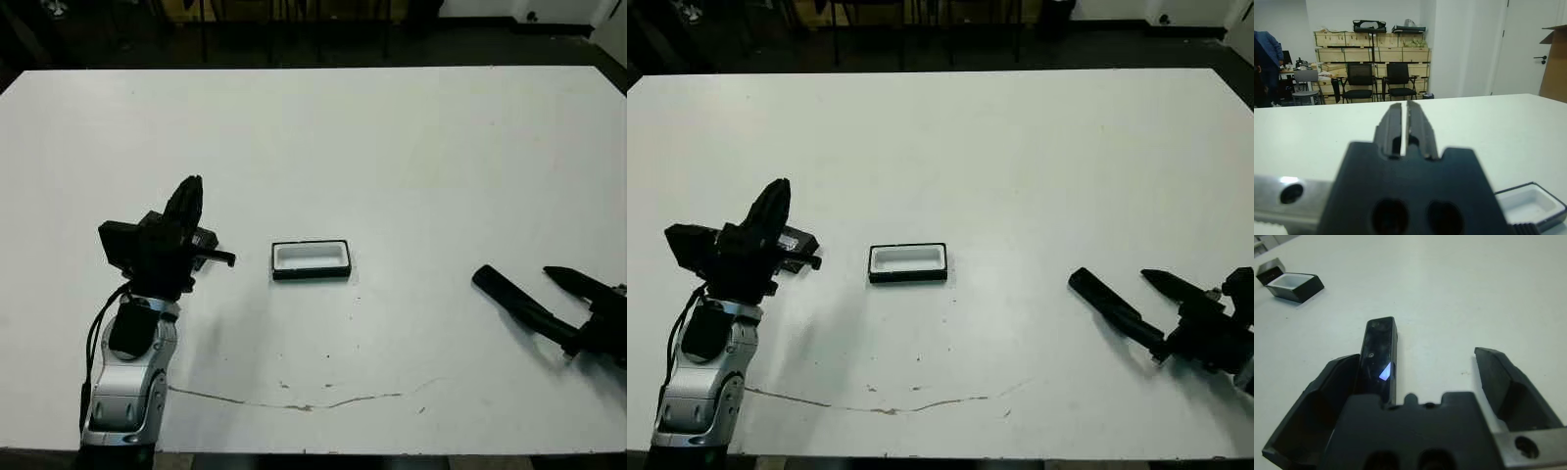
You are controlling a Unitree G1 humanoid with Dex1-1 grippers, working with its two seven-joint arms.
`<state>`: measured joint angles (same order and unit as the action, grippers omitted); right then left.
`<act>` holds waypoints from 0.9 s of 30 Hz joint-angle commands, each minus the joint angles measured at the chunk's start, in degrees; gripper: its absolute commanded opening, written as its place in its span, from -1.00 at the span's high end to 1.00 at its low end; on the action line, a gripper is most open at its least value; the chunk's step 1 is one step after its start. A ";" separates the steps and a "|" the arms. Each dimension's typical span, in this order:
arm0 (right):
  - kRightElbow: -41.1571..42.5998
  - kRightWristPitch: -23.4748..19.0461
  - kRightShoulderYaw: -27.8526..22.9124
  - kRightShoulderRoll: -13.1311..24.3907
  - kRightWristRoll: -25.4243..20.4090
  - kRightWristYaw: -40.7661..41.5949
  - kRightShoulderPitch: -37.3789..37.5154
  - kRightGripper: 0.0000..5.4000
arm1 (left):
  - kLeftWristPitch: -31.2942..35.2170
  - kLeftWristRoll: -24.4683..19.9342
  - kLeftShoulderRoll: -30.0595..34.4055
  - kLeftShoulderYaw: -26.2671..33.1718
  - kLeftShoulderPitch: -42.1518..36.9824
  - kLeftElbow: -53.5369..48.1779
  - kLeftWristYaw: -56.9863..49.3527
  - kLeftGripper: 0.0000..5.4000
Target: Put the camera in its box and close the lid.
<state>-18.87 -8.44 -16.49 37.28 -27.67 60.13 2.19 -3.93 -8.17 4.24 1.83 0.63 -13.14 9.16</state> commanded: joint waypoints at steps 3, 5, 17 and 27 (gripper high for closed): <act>7.12 -4.77 0.26 -1.48 -0.47 -3.85 3.85 -1.00 | 1.24 0.44 0.72 0.12 0.83 0.46 0.10 1.00; 11.55 -6.76 -0.07 -1.26 -0.64 -6.16 5.28 -0.91 | 0.92 0.33 0.61 0.16 0.82 0.59 0.15 1.00; 16.17 -7.36 -0.11 0.46 -1.71 -2.77 5.58 -0.13 | 0.29 0.53 0.54 0.19 0.90 0.85 0.21 1.00; 12.38 -3.56 1.22 0.82 4.86 -5.16 5.23 0.55 | 0.54 -0.24 0.56 0.50 0.72 0.97 0.59 1.00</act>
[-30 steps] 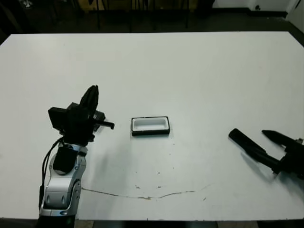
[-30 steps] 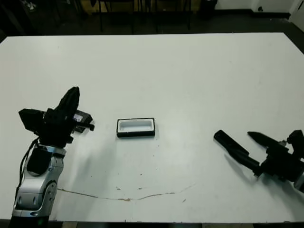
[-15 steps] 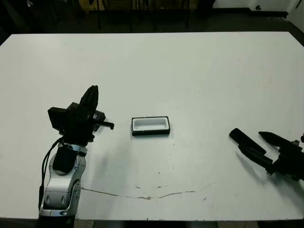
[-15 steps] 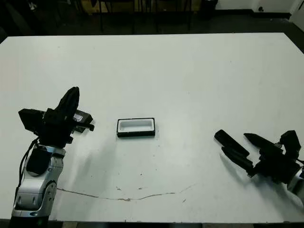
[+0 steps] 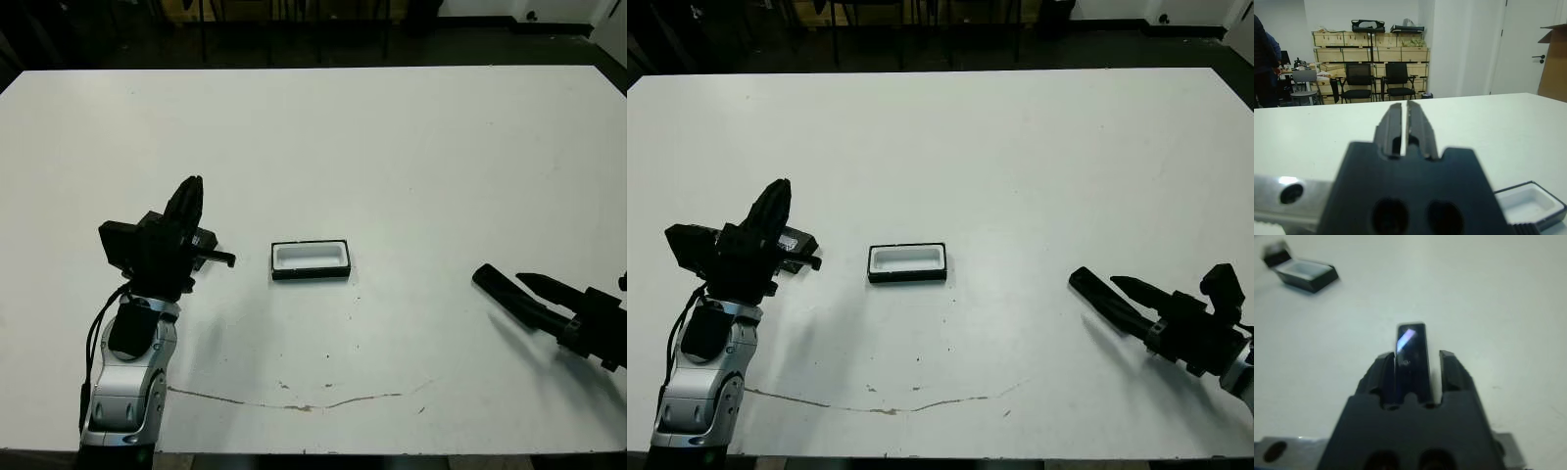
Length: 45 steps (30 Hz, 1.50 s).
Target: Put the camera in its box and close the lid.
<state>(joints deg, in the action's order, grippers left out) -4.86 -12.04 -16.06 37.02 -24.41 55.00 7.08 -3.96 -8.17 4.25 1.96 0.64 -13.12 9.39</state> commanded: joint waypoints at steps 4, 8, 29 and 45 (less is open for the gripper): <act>-7.18 3.96 2.15 1.84 3.57 1.96 -1.37 0.75 | 0.63 0.49 0.90 0.39 0.62 0.91 0.32 1.00; -11.03 6.30 3.15 2.10 4.45 2.87 -2.77 0.77 | 0.79 0.28 0.57 0.43 0.67 0.77 0.22 1.00; 20.56 -15.69 -2.44 3.20 -5.74 -11.14 2.38 1.00 | 1.46 0.34 0.30 -0.01 1.09 0.34 0.04 1.00; 15.71 -12.21 0.47 2.29 -7.35 -6.09 -5.40 0.92 | 1.49 0.80 0.43 -0.50 1.18 0.13 -0.47 1.00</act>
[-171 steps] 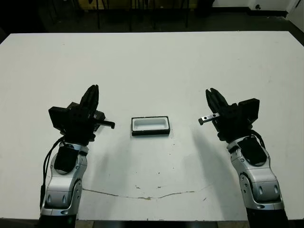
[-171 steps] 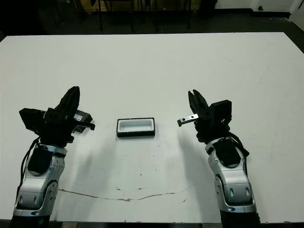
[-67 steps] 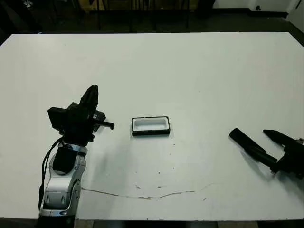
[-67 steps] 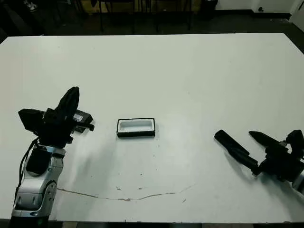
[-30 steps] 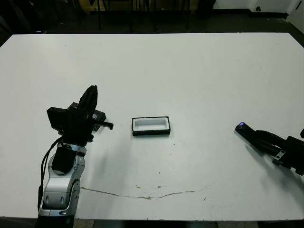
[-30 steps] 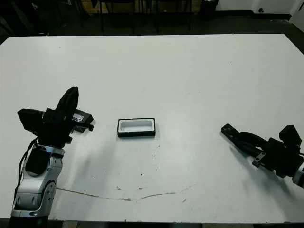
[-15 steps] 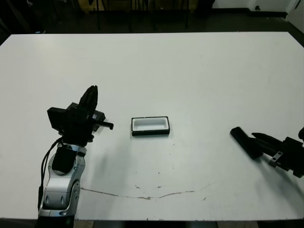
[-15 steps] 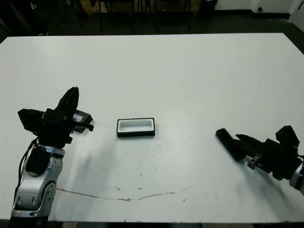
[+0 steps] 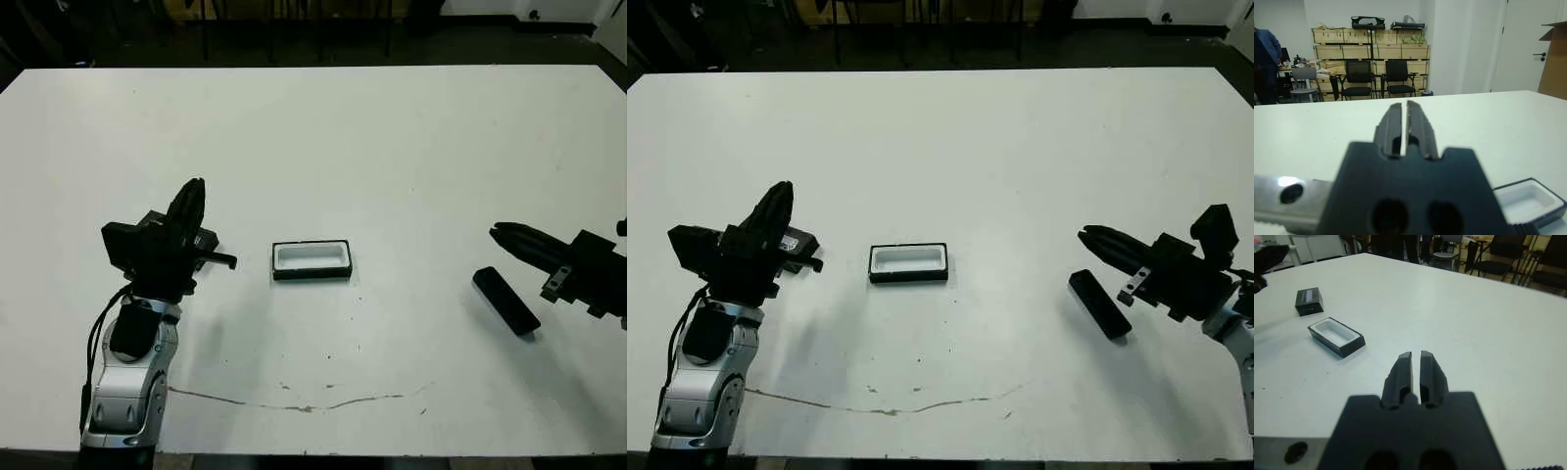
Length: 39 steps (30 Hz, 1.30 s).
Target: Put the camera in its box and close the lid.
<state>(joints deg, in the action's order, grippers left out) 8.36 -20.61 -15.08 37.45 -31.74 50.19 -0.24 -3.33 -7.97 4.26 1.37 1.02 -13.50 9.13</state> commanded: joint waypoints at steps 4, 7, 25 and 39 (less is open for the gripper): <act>6.70 -6.12 -2.02 1.69 -0.91 -3.05 4.81 0.72 | 1.25 0.52 0.49 0.10 0.57 0.60 -0.20 1.00; 10.91 -7.03 -3.00 0.28 -1.69 -5.04 8.50 0.52 | 1.69 0.64 0.43 0.03 0.55 0.33 -0.41 1.00; 24.01 -5.83 -3.44 -7.01 1.98 -19.18 22.58 -0.65 | 1.57 0.60 0.49 0.05 0.43 0.57 -0.27 1.00; 20.39 -6.34 -0.29 -9.32 3.91 -20.61 25.00 -0.99 | 0.95 0.01 0.46 0.24 0.74 0.93 0.16 1.00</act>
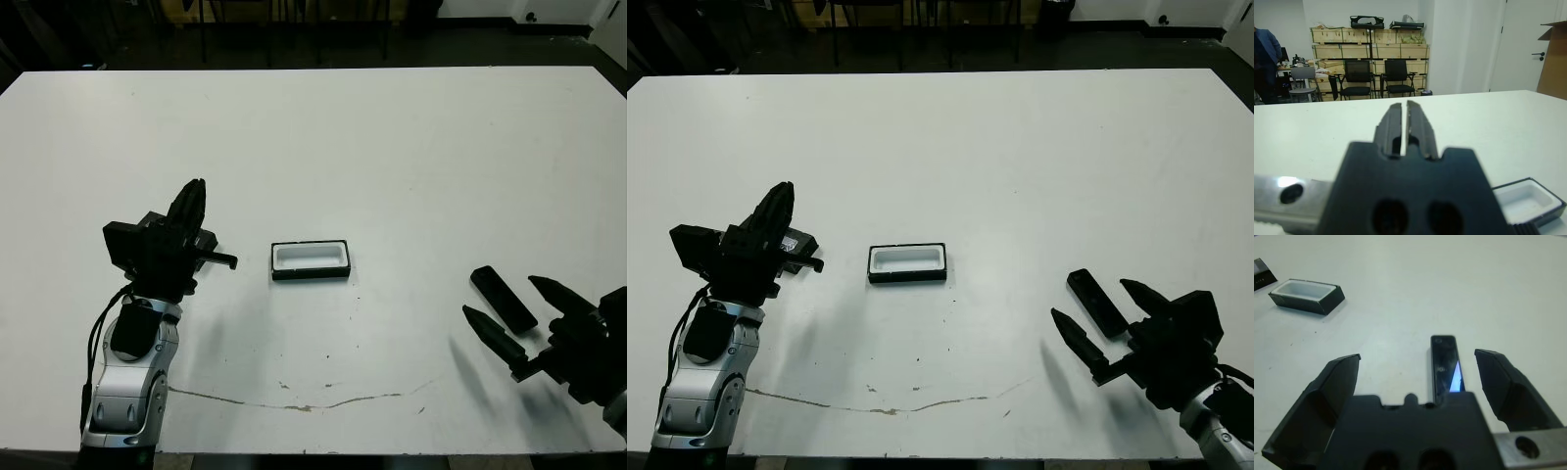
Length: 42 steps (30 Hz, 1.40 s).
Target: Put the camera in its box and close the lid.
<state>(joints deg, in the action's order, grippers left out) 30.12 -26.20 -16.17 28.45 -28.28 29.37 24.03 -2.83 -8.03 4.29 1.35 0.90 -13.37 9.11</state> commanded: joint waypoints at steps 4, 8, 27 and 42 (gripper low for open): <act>-1.72 -1.63 1.60 -0.97 0.37 -0.88 1.54 -0.99 | -0.10 0.43 0.49 0.26 0.91 0.96 0.11 1.00; -2.77 -2.15 1.72 -1.79 0.95 -2.42 1.96 -0.99 | 0.55 -0.11 0.43 0.45 0.94 0.78 0.14 1.00; -0.91 -3.48 0.95 -4.56 2.05 -8.84 2.62 -0.96 | 0.25 0.40 0.79 0.46 0.84 0.88 0.30 1.00; 6.92 -2.40 3.79 -5.13 10.16 -13.79 5.63 -0.02 | -0.26 0.26 0.51 0.57 0.94 1.05 0.23 1.00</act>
<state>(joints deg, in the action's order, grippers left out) 36.88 -28.34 -12.69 23.33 -18.77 15.12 28.71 -3.06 -8.08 4.30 1.48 1.07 -13.24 9.31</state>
